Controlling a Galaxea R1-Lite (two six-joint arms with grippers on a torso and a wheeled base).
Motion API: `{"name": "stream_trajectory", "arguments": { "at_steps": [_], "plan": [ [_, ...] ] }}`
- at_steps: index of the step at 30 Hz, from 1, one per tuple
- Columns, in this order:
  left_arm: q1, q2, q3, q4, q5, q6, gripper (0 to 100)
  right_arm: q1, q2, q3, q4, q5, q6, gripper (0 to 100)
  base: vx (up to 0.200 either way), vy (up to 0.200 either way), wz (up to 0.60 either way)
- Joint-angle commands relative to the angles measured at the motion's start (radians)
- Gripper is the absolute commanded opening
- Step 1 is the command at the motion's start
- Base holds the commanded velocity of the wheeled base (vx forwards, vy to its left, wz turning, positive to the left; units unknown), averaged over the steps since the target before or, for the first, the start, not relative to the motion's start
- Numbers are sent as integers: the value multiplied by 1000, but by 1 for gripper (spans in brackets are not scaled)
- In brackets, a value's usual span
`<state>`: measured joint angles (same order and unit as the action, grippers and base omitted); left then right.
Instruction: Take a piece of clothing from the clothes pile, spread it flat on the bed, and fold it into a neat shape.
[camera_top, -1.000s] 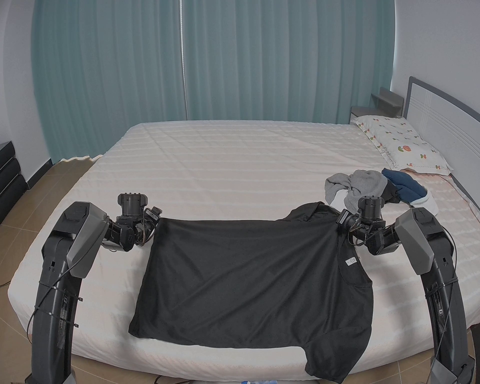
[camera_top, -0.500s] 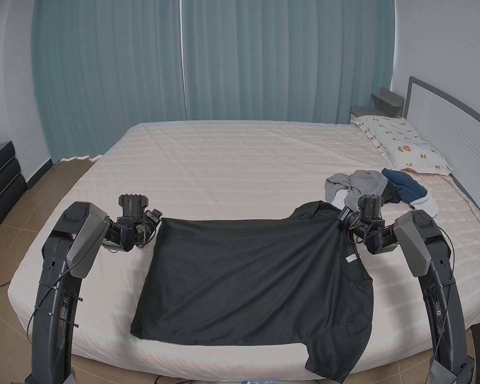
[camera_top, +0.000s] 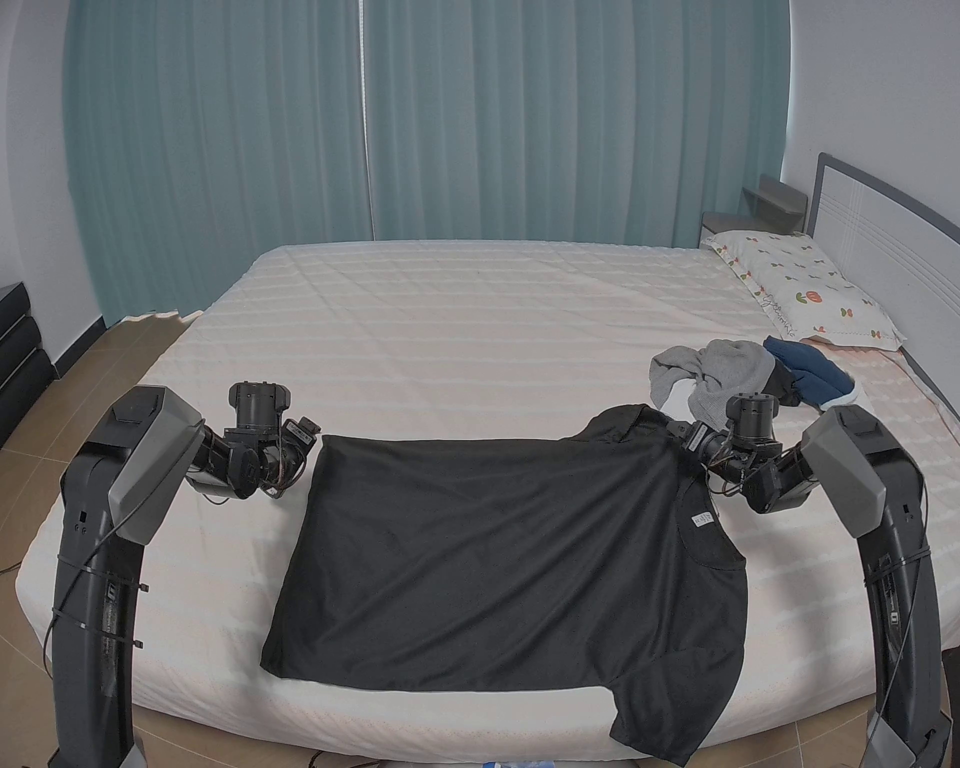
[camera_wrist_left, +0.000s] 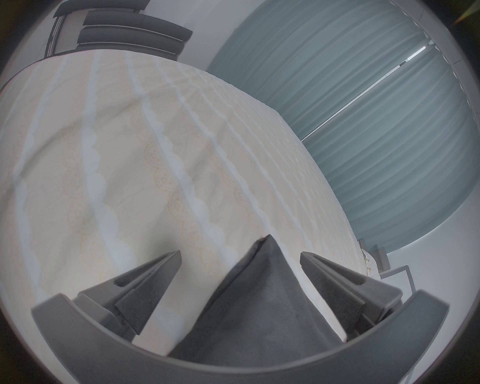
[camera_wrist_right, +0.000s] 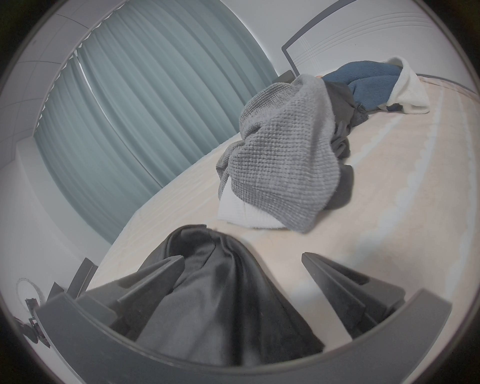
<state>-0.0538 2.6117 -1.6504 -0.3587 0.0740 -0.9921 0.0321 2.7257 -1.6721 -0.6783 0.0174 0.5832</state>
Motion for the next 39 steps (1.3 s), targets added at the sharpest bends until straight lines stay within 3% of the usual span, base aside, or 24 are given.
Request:
{"name": "stream_trajectory", "arguments": {
  "at_steps": [1,5,8,15,17,23,30,39],
  "plan": [
    [-31,-153,113,1,-7,-13,100,-38,-244,256,-78,39,-16,100,0,0,0],
    [-43,-216,190,3,-10,-14,100,-44,-394,491,-106,79,-5,100,0,0,0],
    [-46,-285,334,-14,-20,-10,100,-49,-511,723,-156,157,-5,100,0,0,0],
    [-41,-452,633,-82,-151,-8,100,-43,-610,1062,-302,179,0,100,-29,0,0],
    [-43,-499,745,-126,-177,-8,100,-35,-617,1155,-357,187,37,100,-200,0,0],
    [-46,-518,926,-236,-181,-6,100,-37,-603,1306,-544,196,95,100,-200,0,0],
    [-54,-506,1101,-333,-178,38,100,-43,-543,1394,-626,297,175,100,-57,0,0],
    [-90,-506,1172,-347,-158,101,100,-46,-459,1464,-781,300,175,100,0,0,0]
  ]
}}
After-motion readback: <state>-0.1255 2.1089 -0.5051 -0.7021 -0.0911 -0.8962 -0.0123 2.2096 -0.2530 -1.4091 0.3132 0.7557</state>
